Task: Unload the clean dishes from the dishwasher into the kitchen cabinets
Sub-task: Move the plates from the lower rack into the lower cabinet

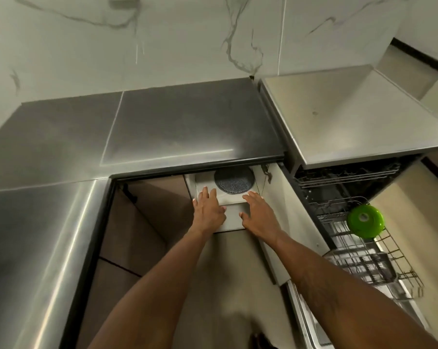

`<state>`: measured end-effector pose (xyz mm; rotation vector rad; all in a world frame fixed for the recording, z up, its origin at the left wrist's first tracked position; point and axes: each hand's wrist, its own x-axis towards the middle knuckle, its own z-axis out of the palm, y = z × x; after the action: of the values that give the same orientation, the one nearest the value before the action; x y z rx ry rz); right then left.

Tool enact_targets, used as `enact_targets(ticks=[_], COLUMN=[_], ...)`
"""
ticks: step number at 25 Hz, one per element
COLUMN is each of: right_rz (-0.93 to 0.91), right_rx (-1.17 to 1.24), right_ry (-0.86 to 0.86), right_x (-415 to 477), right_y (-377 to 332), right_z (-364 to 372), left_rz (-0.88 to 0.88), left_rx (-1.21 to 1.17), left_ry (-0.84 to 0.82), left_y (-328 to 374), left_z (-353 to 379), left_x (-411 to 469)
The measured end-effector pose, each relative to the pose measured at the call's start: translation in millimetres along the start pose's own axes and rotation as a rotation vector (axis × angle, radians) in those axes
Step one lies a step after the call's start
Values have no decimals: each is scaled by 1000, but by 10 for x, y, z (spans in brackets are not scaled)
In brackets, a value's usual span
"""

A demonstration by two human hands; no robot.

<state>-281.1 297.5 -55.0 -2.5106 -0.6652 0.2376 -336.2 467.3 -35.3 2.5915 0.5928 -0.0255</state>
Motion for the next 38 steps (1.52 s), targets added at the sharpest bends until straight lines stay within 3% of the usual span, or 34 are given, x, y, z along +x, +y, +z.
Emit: enact_targets(ticks=[7, 14, 23, 27, 34, 38], right_rz=[9, 11, -74, -52, 59, 61], right_rx=[-3, 3, 3, 11, 34, -7], right_ry=[29, 85, 17, -26, -71, -38], right_x=[-496, -875, -1351, -1468, -1351, -1254], right_y=[-259, 199, 1297, 1743, 2274, 2533], right_z=[-894, -1638, -2657, -2978, -3065, -3156], left_rz=[99, 194, 92, 135, 79, 86], left_rx=[42, 72, 13, 16, 20, 8], left_ry=[-40, -57, -43, -87, -174, -207], left_y=[732, 1601, 3017, 3557, 3678, 3988], left_z=[-550, -534, 52, 383, 1244, 1219], left_x=[-532, -897, -1244, -1294, -552, -556])
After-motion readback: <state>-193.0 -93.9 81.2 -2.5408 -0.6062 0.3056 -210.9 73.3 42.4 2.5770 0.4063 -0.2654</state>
